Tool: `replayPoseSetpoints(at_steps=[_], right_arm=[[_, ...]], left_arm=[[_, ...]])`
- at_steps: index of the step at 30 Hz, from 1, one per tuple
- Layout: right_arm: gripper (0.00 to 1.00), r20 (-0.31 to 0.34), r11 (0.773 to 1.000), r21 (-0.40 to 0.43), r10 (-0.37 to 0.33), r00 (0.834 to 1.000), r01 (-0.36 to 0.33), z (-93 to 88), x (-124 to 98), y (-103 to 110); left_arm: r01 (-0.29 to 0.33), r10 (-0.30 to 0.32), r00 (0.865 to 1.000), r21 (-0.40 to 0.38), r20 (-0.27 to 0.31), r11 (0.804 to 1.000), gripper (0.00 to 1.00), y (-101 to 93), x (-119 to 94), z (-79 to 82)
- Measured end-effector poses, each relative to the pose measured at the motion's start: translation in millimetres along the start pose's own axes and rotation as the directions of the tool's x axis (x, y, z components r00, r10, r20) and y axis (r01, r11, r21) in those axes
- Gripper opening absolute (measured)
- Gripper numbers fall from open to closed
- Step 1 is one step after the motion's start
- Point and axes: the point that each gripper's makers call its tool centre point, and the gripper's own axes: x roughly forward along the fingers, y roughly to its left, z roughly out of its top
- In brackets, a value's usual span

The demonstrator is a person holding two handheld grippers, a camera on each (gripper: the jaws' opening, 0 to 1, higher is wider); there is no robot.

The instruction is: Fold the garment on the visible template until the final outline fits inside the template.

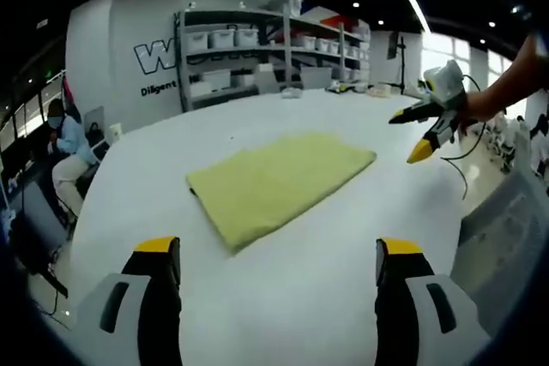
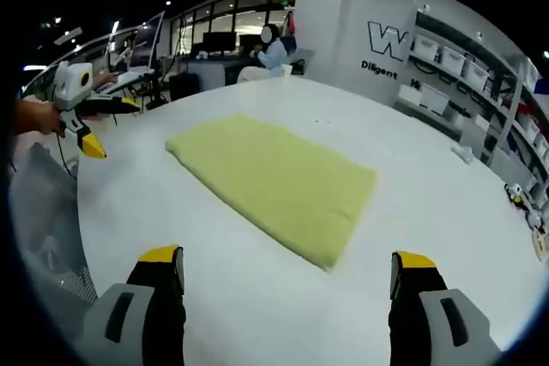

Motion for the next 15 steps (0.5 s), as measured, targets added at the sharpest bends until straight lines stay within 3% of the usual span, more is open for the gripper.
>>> replayPoseSetpoints(at_steps=[4,15], right_arm=[[0.99,0.000,1.000,-0.022,0.012,1.000,-0.012,-1.3,3.2,6.1],[0.99,0.051,0.998,0.064,0.009,0.999,-0.012,-2.0,3.7,0.4]], left_arm=[[-0.022,0.022,1.000,0.010,0.001,1.000,0.95,4.5,-2.6,3.4],[-0.032,0.032,0.999,0.011,-0.032,0.999,0.97,9.0,-5.0,-6.4]])
